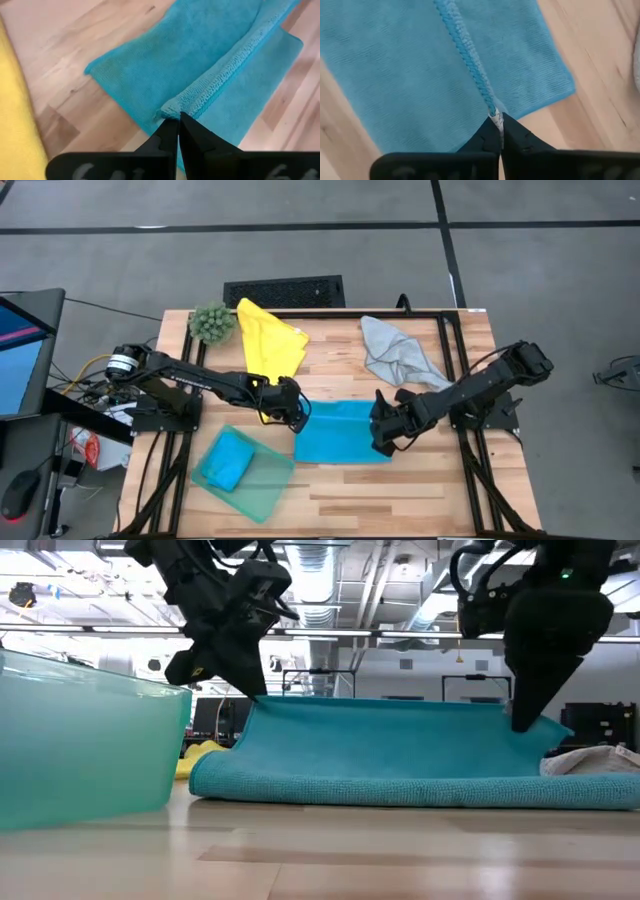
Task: Fold microfiber towels
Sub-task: Fold the blue towel
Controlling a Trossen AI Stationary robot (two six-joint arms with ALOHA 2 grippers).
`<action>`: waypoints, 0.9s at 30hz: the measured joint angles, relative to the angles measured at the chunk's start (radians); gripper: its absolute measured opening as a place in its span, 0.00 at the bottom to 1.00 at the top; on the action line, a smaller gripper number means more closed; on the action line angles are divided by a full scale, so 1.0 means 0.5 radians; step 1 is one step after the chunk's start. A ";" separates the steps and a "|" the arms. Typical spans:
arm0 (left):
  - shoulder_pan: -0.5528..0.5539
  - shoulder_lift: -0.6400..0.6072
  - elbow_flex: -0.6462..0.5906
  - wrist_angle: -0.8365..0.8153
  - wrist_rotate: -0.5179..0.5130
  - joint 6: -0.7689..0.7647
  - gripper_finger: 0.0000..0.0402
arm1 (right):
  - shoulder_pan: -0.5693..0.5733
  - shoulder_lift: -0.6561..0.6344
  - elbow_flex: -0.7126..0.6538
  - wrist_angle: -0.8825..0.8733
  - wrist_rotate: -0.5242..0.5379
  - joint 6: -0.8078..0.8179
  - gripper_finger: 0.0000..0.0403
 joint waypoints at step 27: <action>0.050 0.228 0.002 0.230 -0.114 0.114 0.22 | -0.053 -0.033 -0.080 0.029 0.207 -0.258 0.48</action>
